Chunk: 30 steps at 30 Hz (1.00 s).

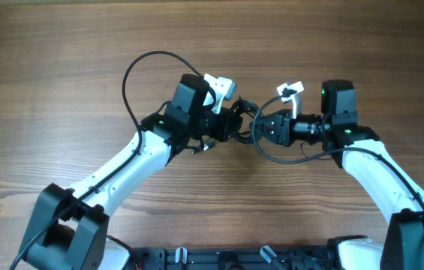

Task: Untangle cables

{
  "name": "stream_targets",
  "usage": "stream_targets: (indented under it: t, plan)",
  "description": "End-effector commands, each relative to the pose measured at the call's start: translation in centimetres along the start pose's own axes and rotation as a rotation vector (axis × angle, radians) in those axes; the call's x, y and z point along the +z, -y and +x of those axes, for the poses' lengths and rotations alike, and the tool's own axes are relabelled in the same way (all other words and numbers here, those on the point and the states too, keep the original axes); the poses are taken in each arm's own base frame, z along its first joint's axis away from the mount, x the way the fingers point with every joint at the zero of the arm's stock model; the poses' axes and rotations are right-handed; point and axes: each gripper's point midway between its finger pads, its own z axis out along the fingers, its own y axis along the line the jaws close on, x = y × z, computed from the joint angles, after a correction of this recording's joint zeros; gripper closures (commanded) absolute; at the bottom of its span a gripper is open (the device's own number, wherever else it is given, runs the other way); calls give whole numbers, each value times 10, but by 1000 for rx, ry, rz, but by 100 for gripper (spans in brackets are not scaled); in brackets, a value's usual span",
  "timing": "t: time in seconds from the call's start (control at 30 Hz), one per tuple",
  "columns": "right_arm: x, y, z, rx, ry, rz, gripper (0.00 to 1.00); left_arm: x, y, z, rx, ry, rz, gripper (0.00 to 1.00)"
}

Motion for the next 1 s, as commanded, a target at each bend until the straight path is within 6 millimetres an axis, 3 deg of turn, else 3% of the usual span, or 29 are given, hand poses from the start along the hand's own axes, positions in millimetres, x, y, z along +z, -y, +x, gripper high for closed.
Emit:
stream_targets:
  t: [0.0,0.07,0.13,0.3,0.33,0.37,0.47,0.53,0.67,0.8,0.97]
  plan:
    - [1,16,-10,38,38,87,96,-9,5,-7,37,26,0,96]
    - [-7,50,-17,252,107,270,96,-12,-12,-11,-46,48,-81,96]
    - [-29,91,-11,462,181,483,96,-26,-34,-20,-134,100,-184,96]
    - [-59,115,-8,579,242,549,96,-73,-60,-40,-208,215,-308,96]
    - [-58,112,-10,584,245,525,96,-80,-62,-44,-256,246,-312,96]
    - [-56,108,-11,580,238,492,96,-83,-63,-46,-282,258,-310,89]
    - [-52,102,-13,576,229,454,96,-82,-62,-45,-358,265,-300,45]
    - [-52,102,-13,574,230,453,96,-79,-55,-43,-349,251,-278,33]
    - [-44,79,-28,390,212,321,96,-66,-27,-34,-314,196,-193,37]
    - [-37,41,-42,162,190,116,96,-55,-5,-26,-289,162,-154,53]
    - [-38,26,-53,85,211,39,96,-45,15,-20,-393,146,-109,56]
